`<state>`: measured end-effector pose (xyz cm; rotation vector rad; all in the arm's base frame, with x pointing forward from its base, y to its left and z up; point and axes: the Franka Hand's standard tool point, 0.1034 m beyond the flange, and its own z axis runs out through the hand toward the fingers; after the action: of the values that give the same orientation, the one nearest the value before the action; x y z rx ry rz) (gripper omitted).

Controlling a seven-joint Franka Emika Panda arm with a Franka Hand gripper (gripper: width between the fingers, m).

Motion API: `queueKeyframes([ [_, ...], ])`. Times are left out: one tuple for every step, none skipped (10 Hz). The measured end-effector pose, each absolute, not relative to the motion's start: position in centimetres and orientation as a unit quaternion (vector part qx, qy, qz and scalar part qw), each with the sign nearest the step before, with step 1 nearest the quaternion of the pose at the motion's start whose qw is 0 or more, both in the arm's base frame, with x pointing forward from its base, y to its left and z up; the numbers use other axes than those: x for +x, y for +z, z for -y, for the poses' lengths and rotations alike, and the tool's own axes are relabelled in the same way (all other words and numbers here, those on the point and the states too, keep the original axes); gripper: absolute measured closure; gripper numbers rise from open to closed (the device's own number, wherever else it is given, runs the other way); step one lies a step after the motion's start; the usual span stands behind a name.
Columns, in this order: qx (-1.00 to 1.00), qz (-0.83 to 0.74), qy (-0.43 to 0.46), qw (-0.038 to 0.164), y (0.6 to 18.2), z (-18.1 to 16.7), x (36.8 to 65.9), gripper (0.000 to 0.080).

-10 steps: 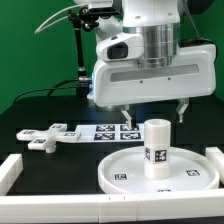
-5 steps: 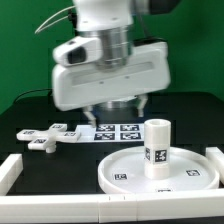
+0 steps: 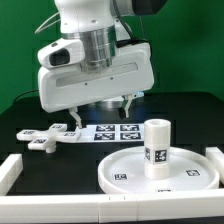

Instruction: Assemble round table

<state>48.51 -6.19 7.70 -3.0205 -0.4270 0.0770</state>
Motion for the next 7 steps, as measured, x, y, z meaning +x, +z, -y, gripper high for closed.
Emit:
queueKeyframes([
  [-0.987,0.158,-0.001,0.019,7.6,7.9,48.1,0.0151],
  [-0.989,0.149,-0.018,0.007,7.4,10.1,46.7,0.0151],
  [-0.987,0.160,-0.016,0.004,7.4,11.9,45.9,0.0151],
  [-0.984,0.175,-0.019,0.000,7.5,13.4,45.8,0.0151],
  [-0.984,0.177,-0.011,0.006,7.6,13.6,45.8,0.0151],
  [-0.984,0.179,-0.011,0.006,7.5,13.4,45.8,0.0151],
  [-0.984,0.178,-0.010,0.006,7.5,13.4,45.8,0.0151],
])
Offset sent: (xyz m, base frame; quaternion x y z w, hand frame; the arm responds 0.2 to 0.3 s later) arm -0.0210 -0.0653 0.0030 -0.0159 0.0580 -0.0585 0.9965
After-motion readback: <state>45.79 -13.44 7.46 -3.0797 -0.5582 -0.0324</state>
